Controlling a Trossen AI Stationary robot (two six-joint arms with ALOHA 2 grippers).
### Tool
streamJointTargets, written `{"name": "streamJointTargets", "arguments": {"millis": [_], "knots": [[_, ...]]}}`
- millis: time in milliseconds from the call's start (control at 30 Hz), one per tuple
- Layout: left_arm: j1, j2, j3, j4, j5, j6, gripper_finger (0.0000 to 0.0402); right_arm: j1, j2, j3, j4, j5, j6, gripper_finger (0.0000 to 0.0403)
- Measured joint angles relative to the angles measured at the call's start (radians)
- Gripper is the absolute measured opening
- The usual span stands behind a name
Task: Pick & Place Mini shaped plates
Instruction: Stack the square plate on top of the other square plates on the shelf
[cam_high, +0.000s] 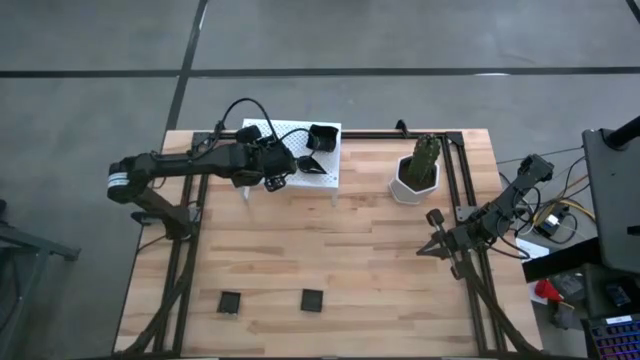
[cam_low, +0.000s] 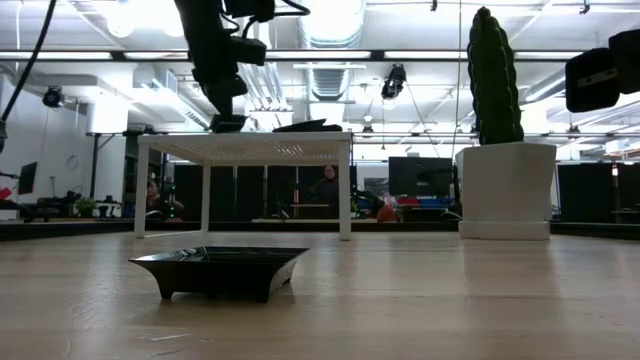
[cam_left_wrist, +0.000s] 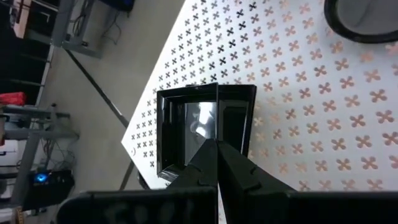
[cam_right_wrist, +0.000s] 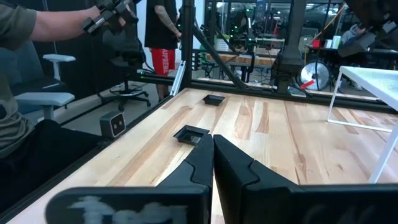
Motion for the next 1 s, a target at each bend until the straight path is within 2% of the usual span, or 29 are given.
{"name": "streamJointTargets", "arguments": {"millis": [767,1000], "knots": [[0.016,0.023,-0.006,0.053,-0.005,0.032,0.0000,0.000,0.000,0.000,0.000,0.000,0.000,0.0008],[0.017,0.024,-0.049,0.069,-0.004,0.064,0.0000,0.000,0.001,0.000,0.000,0.000,0.002,0.0008]]}}
